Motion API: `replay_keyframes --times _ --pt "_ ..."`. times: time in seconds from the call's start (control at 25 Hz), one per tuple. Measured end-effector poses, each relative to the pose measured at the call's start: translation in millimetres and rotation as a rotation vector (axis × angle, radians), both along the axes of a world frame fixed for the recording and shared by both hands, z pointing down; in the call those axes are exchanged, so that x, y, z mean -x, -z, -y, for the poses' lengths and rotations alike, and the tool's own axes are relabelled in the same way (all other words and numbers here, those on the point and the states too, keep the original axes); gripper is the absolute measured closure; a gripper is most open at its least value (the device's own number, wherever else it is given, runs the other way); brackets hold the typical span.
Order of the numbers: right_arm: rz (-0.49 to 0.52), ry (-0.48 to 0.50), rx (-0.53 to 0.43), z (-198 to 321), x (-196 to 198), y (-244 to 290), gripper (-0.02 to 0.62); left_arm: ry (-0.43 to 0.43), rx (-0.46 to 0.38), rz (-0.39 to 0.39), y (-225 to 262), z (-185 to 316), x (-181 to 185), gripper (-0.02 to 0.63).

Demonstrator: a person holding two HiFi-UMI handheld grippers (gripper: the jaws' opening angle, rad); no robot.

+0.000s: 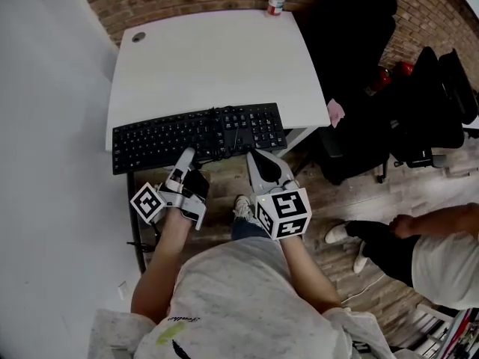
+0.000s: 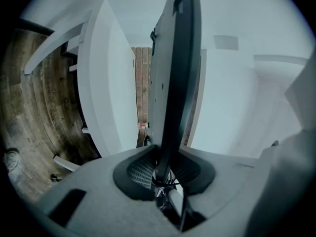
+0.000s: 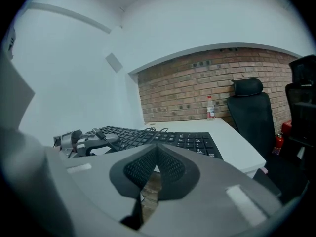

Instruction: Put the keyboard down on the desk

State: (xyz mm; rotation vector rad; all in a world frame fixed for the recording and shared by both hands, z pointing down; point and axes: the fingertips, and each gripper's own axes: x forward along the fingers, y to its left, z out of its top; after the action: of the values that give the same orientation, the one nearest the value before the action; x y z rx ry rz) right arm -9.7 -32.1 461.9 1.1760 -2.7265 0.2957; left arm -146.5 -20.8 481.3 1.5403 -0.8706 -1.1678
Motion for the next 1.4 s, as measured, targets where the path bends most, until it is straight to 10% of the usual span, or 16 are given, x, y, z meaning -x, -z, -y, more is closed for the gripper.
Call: replay_keyframes --times 0.48,1.12,1.4 --pt "0.002 0.047 0.031 117 -5 2 0.584 0.022 0.029 0.026 1 111 -5 0.535" --pt "-0.047 0.121 0.061 122 3 2 0.583 0.060 0.065 0.005 -8 115 -3 0.534" --pt "-0.115 0.125 0.175 115 -3 40 0.584 0.060 0.203 -0.070 15 105 -15 0.535"
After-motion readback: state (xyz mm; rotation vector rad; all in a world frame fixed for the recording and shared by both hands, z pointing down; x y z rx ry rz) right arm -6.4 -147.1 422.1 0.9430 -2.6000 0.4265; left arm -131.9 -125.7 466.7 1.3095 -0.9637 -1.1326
